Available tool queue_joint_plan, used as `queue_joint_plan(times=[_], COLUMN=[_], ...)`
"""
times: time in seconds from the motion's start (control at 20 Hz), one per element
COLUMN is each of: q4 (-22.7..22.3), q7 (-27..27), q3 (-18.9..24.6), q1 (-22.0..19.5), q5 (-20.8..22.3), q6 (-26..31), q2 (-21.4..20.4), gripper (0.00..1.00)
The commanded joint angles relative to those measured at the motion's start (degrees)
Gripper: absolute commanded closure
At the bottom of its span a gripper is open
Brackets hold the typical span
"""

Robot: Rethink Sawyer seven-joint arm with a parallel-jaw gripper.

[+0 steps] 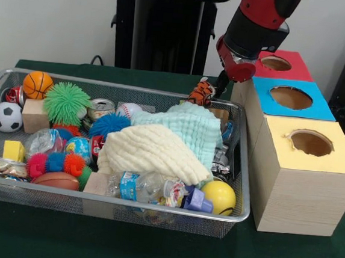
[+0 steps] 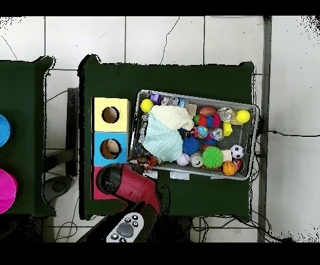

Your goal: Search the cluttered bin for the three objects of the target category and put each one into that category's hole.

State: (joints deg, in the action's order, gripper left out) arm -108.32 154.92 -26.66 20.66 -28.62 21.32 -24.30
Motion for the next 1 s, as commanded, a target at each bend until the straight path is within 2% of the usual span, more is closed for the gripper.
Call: queue_joint_plan(times=[0.05, 0.2, 0.35, 0.45, 0.75, 1.0], q4=[-1.09, -0.77, 1.36, 2.88, 4.85, 4.72], q7=[5.40, 4.52, 4.32, 4.13, 3.89, 3.90], q3=[2.13, -0.93, -7.11, -9.51, -11.65, -10.82], q1=[-1.80, -0.47, 2.77, 3.81, 4.08, 3.37], q5=[1.92, 3.38, 6.61, 8.41, 11.36, 12.04], q6=[-2.49, 2.43, 12.34, 16.79, 23.46, 24.87], q2=[-0.11, -3.01, -7.21, -8.85, -12.72, -15.17], gripper=[1.00, 1.00, 1.00, 1.00, 1.00, 1.00])
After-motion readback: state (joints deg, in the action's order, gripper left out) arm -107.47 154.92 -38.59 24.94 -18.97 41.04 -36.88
